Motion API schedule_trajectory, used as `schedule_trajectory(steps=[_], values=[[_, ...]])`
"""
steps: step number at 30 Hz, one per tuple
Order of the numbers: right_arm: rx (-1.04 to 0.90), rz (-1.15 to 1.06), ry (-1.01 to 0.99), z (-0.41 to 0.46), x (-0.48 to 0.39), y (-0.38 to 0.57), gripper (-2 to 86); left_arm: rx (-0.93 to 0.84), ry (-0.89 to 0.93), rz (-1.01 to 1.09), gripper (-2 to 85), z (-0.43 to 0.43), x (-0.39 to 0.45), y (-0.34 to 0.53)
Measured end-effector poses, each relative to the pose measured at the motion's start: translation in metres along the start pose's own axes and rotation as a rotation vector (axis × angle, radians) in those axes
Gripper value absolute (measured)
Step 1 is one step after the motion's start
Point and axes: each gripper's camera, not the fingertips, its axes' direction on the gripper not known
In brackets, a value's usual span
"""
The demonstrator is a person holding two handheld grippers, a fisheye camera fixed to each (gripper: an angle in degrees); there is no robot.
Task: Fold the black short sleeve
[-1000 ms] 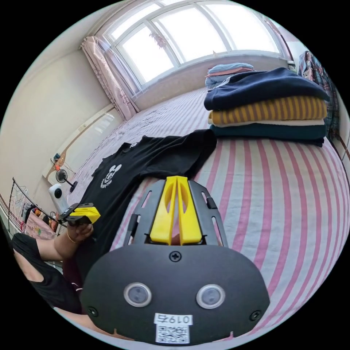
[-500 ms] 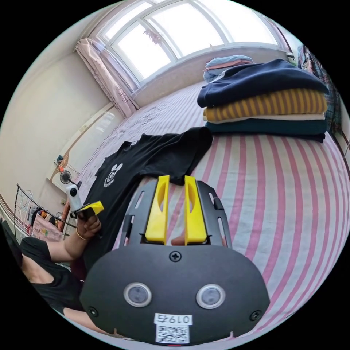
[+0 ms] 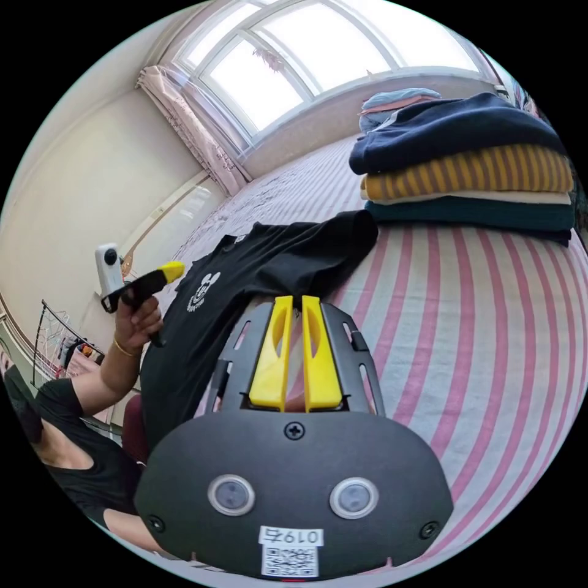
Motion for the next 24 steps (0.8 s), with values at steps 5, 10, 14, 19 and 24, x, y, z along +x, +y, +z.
schedule_trajectory(steps=[5, 10, 14, 19, 24], values=[[-0.100, -0.077, 0.123, 0.011, -0.022, 0.002, 1.3, -0.235, 0.001, 0.026, 6.0, 0.127, 0.007, -0.068], [-0.114, -0.081, 0.093, 0.008, -0.017, 0.005, 1.8, -0.313, -0.097, 0.070, 10.8, 0.212, 0.030, -0.097], [-0.121, -0.062, 0.013, 0.001, -0.001, 0.005, 3.3, -0.459, -0.264, 0.169, 10.3, 0.278, 0.047, -0.101], [-0.070, -0.021, -0.006, -0.019, 0.016, 0.010, 5.6, -0.498, -0.316, 0.191, 7.6, 0.321, 0.053, -0.095], [0.001, 0.067, -0.066, -0.023, 0.038, 0.012, 6.0, -0.521, -0.293, 0.158, 5.2, 0.345, 0.045, -0.093]])
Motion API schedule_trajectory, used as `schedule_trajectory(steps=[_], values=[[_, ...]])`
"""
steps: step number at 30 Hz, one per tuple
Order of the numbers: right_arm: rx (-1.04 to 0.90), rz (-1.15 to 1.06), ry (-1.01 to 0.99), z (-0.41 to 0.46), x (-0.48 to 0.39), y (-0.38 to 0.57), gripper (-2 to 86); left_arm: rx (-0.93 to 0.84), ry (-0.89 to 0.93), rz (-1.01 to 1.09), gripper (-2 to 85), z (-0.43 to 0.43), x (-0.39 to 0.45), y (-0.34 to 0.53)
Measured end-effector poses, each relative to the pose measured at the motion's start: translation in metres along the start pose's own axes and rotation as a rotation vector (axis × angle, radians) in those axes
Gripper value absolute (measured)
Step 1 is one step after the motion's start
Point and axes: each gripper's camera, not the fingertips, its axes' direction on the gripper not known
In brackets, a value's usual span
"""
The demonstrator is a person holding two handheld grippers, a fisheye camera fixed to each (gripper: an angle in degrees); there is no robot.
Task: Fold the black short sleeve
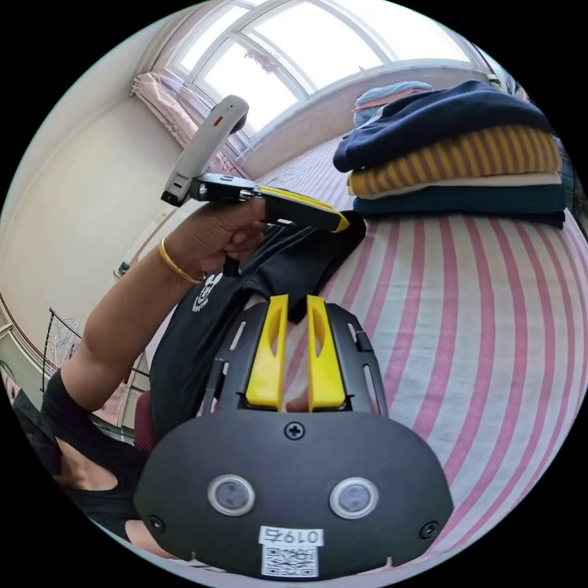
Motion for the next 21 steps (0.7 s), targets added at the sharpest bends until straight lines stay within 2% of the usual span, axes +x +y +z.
schedule_trajectory(steps=[6, 10, 15, 21], values=[[-0.060, 0.001, -0.003, 0.013, 0.001, -0.006, 6.1, -0.006, 0.116, -0.041, 5.7, 0.021, -0.014, -0.003], [-0.104, -0.008, -0.005, 0.023, -0.001, -0.009, 5.1, -0.029, 0.111, -0.035, 5.5, 0.039, -0.015, -0.002], [-0.120, -0.086, -0.003, 0.023, -0.013, -0.007, -0.1, -0.012, -0.021, -0.031, 2.7, 0.059, -0.008, -0.001], [-0.204, -0.171, 0.083, 0.029, -0.029, -0.007, -0.9, 0.025, 0.090, -0.085, 1.4, 0.075, -0.015, 0.003]])
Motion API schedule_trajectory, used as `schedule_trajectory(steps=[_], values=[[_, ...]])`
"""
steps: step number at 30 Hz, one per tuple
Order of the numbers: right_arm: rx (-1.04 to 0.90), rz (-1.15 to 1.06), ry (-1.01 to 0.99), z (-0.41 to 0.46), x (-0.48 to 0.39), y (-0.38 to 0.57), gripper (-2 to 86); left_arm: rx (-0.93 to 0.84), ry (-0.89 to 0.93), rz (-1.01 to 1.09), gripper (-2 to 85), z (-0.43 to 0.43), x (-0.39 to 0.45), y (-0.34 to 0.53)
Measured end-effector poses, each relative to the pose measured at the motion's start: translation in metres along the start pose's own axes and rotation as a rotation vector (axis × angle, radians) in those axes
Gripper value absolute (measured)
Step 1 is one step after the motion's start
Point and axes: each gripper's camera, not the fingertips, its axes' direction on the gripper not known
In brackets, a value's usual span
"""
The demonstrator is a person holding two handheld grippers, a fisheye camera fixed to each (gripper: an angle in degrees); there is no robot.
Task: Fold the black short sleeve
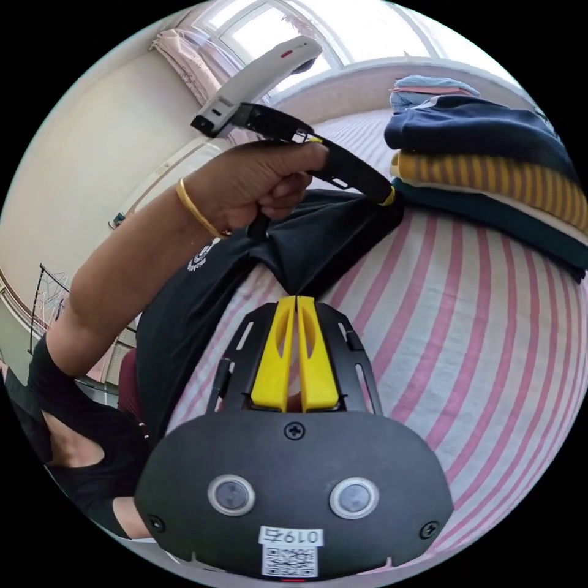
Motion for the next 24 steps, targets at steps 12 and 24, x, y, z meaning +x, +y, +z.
schedule_trajectory(steps=[12, 24], values=[[-0.037, -0.009, 0.018, -0.001, 0.001, -0.003, -1.0, -0.064, 0.178, 0.108, 1.2, 0.032, 0.007, 0.008], [-0.034, 0.008, 0.002, 0.002, 0.010, -0.005, -0.9, 0.032, -0.139, 0.427, 6.3, -0.021, -0.002, 0.057]])
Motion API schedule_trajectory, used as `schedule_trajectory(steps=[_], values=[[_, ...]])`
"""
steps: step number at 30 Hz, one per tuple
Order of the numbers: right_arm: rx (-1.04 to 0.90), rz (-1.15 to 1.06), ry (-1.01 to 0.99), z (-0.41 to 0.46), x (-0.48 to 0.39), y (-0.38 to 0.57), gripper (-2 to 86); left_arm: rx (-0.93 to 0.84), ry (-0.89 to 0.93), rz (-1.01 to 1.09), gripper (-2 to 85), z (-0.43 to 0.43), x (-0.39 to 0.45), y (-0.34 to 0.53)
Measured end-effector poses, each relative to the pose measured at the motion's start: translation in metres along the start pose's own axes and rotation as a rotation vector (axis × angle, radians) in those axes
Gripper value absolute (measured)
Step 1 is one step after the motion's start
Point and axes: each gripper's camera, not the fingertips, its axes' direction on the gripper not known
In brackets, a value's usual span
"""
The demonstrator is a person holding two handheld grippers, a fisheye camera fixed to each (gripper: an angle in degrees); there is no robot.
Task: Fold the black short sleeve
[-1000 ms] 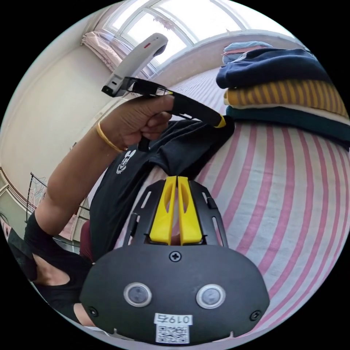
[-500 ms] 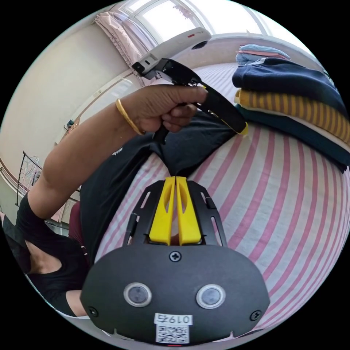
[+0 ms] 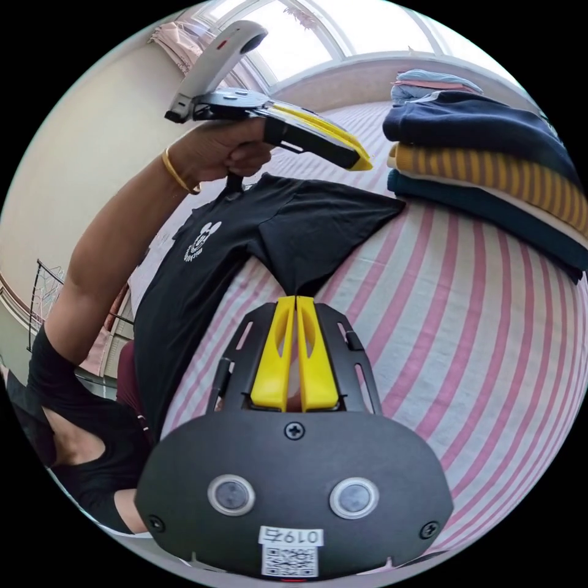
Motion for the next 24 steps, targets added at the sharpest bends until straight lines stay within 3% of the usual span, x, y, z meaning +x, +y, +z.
schedule_trajectory(steps=[6, 15, 24], values=[[0.009, 0.007, -0.016, 0.000, 0.005, 0.000, -0.9, 0.018, 0.175, -0.097, 7.9, 0.037, -0.021, 0.006], [-0.001, 0.012, -0.014, 0.003, 0.009, -0.003, -0.9, 0.002, 0.220, -0.015, 3.8, 0.062, -0.001, 0.010], [0.032, 0.048, 0.080, -0.005, 0.009, -0.001, -1.0, 0.083, 0.033, -0.025, 0.8, 0.047, 0.024, 0.015]])
